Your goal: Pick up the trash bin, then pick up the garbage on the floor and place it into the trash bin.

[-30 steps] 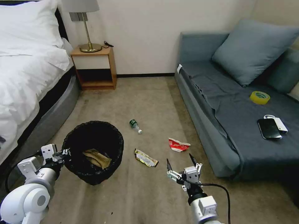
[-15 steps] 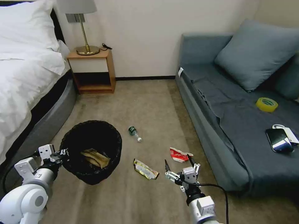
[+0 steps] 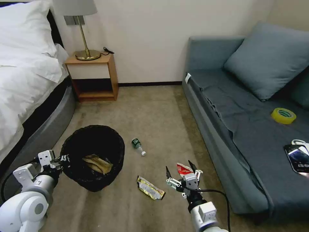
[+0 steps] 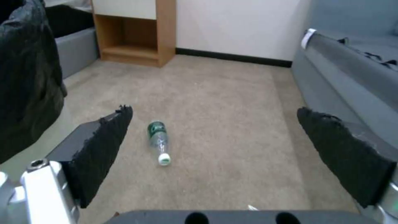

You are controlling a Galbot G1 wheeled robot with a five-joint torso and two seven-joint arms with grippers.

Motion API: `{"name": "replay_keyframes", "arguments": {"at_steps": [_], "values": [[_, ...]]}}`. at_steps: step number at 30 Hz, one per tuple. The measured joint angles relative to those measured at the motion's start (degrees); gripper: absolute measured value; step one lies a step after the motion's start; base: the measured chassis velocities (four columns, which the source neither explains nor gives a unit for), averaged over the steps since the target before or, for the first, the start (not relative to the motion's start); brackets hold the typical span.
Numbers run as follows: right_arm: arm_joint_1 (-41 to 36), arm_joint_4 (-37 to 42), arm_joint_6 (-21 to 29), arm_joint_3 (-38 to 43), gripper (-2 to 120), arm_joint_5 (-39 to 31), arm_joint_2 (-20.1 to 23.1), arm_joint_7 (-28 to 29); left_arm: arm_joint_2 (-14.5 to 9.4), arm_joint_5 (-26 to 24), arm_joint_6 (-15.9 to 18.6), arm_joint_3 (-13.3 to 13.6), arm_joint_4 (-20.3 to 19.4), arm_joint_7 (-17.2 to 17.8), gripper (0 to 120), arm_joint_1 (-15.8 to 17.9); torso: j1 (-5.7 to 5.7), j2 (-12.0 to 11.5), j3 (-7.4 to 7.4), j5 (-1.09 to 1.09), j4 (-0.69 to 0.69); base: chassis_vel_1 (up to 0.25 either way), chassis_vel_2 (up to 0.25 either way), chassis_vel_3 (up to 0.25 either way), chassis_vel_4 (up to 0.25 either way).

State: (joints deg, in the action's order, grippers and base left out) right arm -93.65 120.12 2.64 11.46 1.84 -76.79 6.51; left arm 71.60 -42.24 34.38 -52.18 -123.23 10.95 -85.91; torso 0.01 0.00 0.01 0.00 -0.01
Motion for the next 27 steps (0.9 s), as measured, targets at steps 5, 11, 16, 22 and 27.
{"name": "replay_keyframes", "arguments": {"at_steps": [5,11,16,22,27], "values": [[4.8,-2.4,2.6,-2.2,100,-4.5,3.1,0.0,0.2,0.0,0.0,-0.1,0.4,-0.5,3,0.1,-0.01,0.0,-0.01,0.00,0.00,-0.009,0.009,0.016,-0.008],[12.3,-7.5,6.4,-8.0,100,-11.3,9.5,-0.1,1.0,0.3,-0.1,0.1,0.7,-0.7,3,0.2,0.00,0.0,0.00,0.00,0.01,0.000,0.000,0.000,0.000],[17.5,-10.6,9.6,-13.0,100,-17.7,14.1,-0.1,1.5,0.6,-0.1,0.0,0.6,-1.1,3,-0.1,0.00,0.0,0.00,0.00,0.00,0.000,0.000,0.000,0.000],[31.3,-16.7,14.9,-23.1,100,-28.8,19.2,-0.1,1.6,0.6,-0.1,-1.2,0.3,-1.6,3,-0.4,0.00,0.0,0.00,0.00,0.03,0.000,0.000,0.000,0.000],[40.4,-22.0,19.4,-30.2,100,-35.3,21.1,-4.2,1.8,0.6,-0.1,-2.1,0.4,-1.6,3,-0.5,0.00,0.0,0.00,0.00,0.01,0.000,0.000,0.000,0.000]]}}
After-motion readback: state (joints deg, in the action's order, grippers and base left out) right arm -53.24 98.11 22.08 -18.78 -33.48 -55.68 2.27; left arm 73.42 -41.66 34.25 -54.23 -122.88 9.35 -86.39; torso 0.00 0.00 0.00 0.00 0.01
